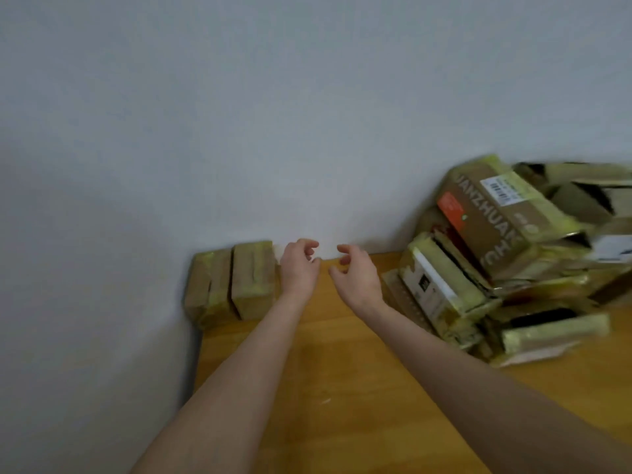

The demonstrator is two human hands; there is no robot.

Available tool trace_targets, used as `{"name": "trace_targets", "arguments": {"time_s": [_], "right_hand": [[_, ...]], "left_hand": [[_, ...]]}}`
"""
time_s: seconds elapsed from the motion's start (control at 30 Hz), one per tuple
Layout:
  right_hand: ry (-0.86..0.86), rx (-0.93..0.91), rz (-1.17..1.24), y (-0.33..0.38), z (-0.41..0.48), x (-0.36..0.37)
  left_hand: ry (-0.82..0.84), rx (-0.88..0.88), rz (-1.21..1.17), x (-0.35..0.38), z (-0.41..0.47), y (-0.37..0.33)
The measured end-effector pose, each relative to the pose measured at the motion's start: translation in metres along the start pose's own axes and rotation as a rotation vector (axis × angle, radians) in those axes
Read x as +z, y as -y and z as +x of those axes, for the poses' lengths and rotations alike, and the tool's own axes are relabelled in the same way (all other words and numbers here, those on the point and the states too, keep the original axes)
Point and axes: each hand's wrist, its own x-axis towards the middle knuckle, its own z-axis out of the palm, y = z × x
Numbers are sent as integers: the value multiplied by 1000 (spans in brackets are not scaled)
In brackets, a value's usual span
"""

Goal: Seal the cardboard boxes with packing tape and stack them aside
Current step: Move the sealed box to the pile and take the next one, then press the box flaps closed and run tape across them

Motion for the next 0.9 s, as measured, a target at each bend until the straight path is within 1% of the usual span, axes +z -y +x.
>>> {"name": "trace_targets", "arguments": {"time_s": [0.1,0.23,0.33,0.43,0.5,0.53,0.63,0.73,0.8,0.9], "right_hand": [[-108,-28,54,-7,-22,-45],[-272,18,66,-33,-45,-99],[-360,137,132,-63,-59,-137],[-390,330,199,-99,-67,-169],[-340,422,206,-120,-67,-181],[-283,449,205,-129,-64,-185],[-47,497,237,-144,-57,-189],[133,458,320,-158,-45,-188],[179,418,408,-167,-38,-188],[223,384,481,-177,-35,-195]], "left_hand": [[88,67,-102,27,-14,-36],[121,104,-180,56,-33,-75],[145,77,-249,74,-41,-89],[93,79,-252,85,-47,-101],[78,67,-219,89,-50,-110],[102,58,-170,92,-51,-115],[270,-8,-92,105,-51,-123],[372,-106,-71,122,-53,-127],[335,-143,-62,129,-63,-131],[123,-128,-111,131,-82,-142]]}}
